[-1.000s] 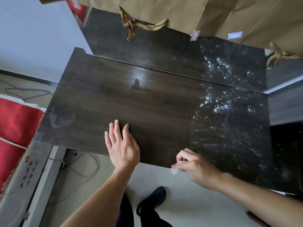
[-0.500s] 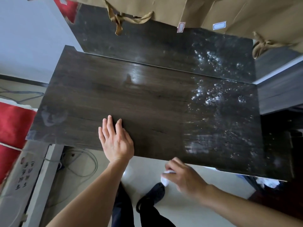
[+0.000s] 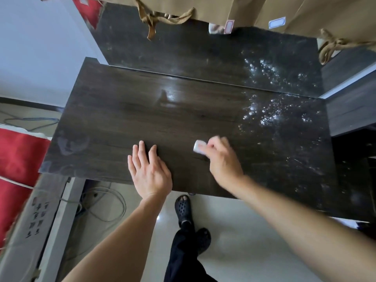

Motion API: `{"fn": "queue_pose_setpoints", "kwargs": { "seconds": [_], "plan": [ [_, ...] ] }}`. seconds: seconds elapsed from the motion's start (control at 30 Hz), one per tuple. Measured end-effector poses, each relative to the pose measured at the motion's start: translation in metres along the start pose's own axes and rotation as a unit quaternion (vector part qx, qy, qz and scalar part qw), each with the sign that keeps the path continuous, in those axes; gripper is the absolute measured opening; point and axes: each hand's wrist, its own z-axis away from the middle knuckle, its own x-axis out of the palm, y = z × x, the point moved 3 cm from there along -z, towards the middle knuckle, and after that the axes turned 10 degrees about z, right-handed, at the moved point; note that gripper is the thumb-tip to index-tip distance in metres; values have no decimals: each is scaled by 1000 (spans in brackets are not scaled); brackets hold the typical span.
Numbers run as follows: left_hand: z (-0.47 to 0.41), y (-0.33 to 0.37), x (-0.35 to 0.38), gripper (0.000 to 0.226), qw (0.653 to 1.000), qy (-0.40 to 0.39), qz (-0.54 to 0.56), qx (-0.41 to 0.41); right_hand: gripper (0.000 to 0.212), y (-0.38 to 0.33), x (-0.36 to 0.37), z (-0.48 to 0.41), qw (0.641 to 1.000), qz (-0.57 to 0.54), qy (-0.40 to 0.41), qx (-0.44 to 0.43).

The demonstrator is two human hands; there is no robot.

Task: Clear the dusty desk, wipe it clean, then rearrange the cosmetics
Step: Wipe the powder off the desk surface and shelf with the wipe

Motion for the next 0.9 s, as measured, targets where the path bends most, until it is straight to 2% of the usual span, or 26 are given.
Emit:
{"fn": "queue_pose_setpoints", "kwargs": {
  "seconds": [0.07,0.17,0.23,0.37,0.47,0.57,0.7,0.8,0.9],
  "plan": [
    [0,0,-1,38,1000,-4,2,-2,40,-15,-2,56,997,-54,-26,-40],
    [2,3,-3,41,1000,-18,-4,-1,47,-18,-14,127,986,-90,-101,-97],
    [2,3,-4,43,1000,-24,-8,-3,39,-5,-27,136,985,-113,-114,-69],
    [3,32,2,43,995,-65,14,70,22,40,-69,69,992,-105,12,65],
    [2,60,14,43,994,-86,33,57,26,78,-86,-7,985,-57,70,146],
    [0,66,23,46,994,-100,18,48,30,102,-78,-79,978,-14,41,206],
    [1,66,26,46,993,-100,2,63,44,76,-37,-144,982,50,-17,180],
    [-5,66,28,48,992,-104,-9,72,56,69,-14,-151,986,106,-36,127],
    [-9,66,29,51,991,-113,-20,75,63,113,-24,-129,979,111,-31,169]
  ]
}}
